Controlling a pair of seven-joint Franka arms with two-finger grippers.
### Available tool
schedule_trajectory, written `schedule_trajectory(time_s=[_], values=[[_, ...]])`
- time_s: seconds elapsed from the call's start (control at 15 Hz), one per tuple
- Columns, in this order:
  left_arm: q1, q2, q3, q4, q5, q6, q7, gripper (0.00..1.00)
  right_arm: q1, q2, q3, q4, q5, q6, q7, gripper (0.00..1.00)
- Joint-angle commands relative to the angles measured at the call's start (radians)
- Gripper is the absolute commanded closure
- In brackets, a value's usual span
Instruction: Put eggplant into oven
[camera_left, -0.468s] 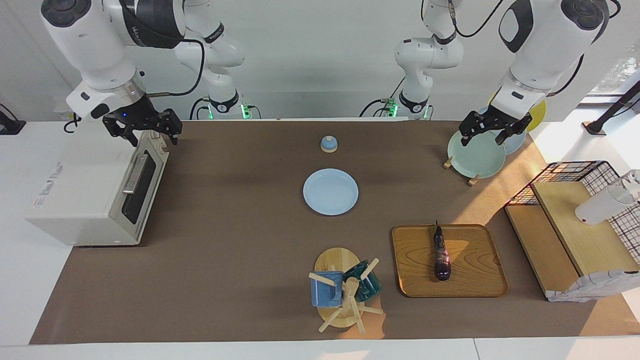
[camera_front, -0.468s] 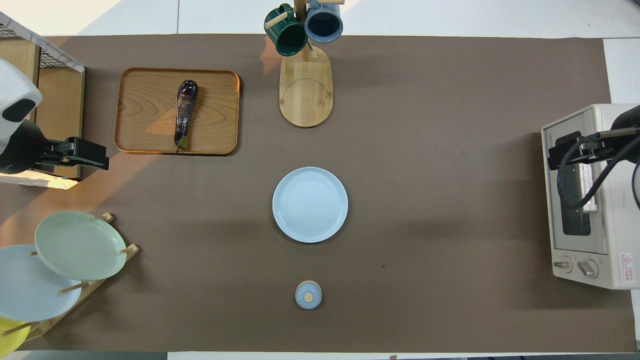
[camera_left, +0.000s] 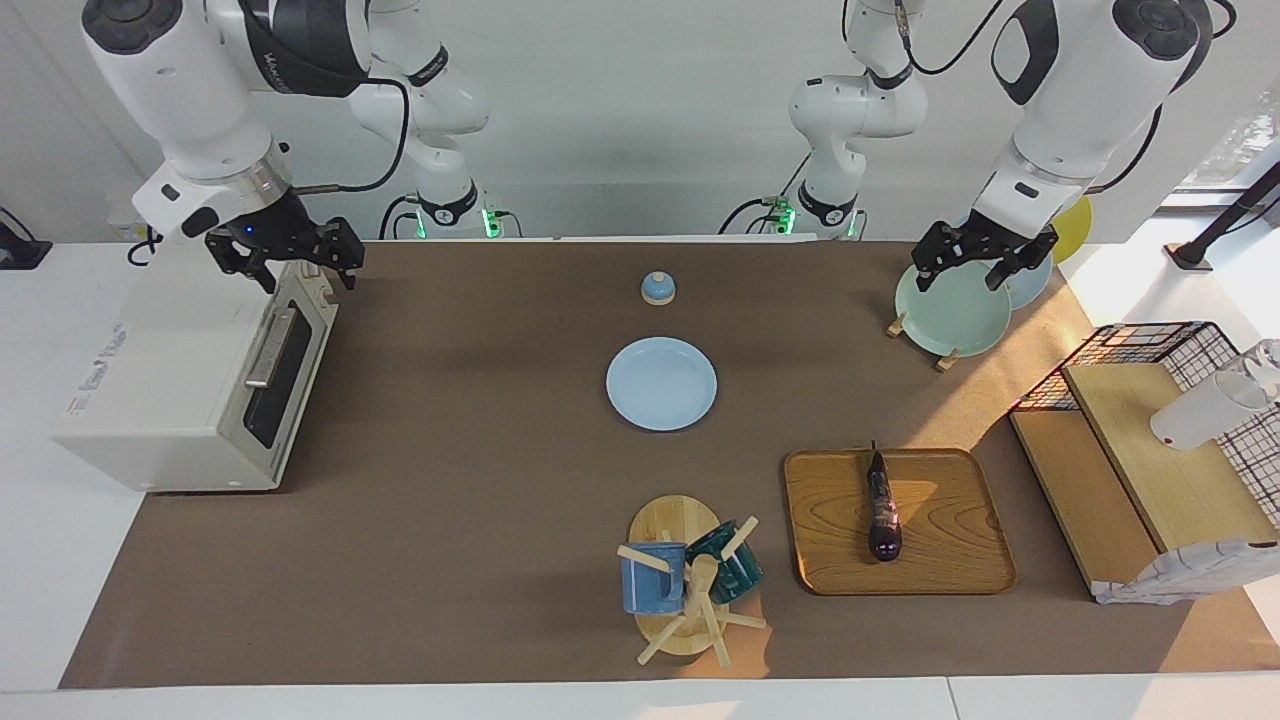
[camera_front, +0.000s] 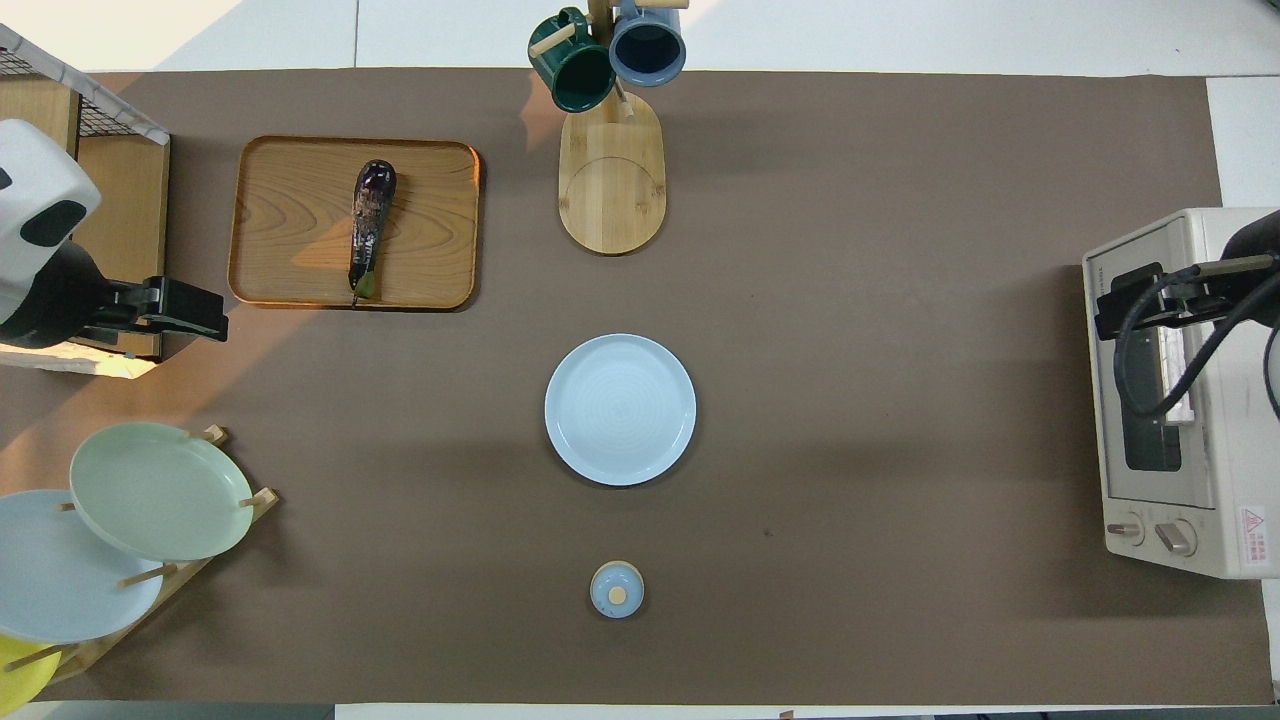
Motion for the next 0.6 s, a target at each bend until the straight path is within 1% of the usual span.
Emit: schedule_trajectory(time_s=[0.0, 0.33, 0.47, 0.53], values=[[-0.003, 0.001, 0.007, 0.015, -0.013, -0.004, 0.020, 0.00, -0.002, -0.011, 0.002, -0.004, 0.021, 0.013, 0.015, 0.00], [-0.003, 0.001, 0.008, 0.015, -0.013, -0.004, 0.020, 0.00, -0.006, -0.018, 0.002, -0.016, 0.021, 0.013, 0.009, 0.00], [-0.002, 0.001, 0.008, 0.015, -0.013, -0.004, 0.020, 0.00, -0.009, -0.020, 0.000, -0.023, 0.020, 0.014, -0.022, 0.00], [-0.003, 0.001, 0.008, 0.015, -0.013, -0.004, 0.020, 0.00, -0.008, -0.024, 0.000, -0.036, 0.020, 0.020, -0.034, 0.04]])
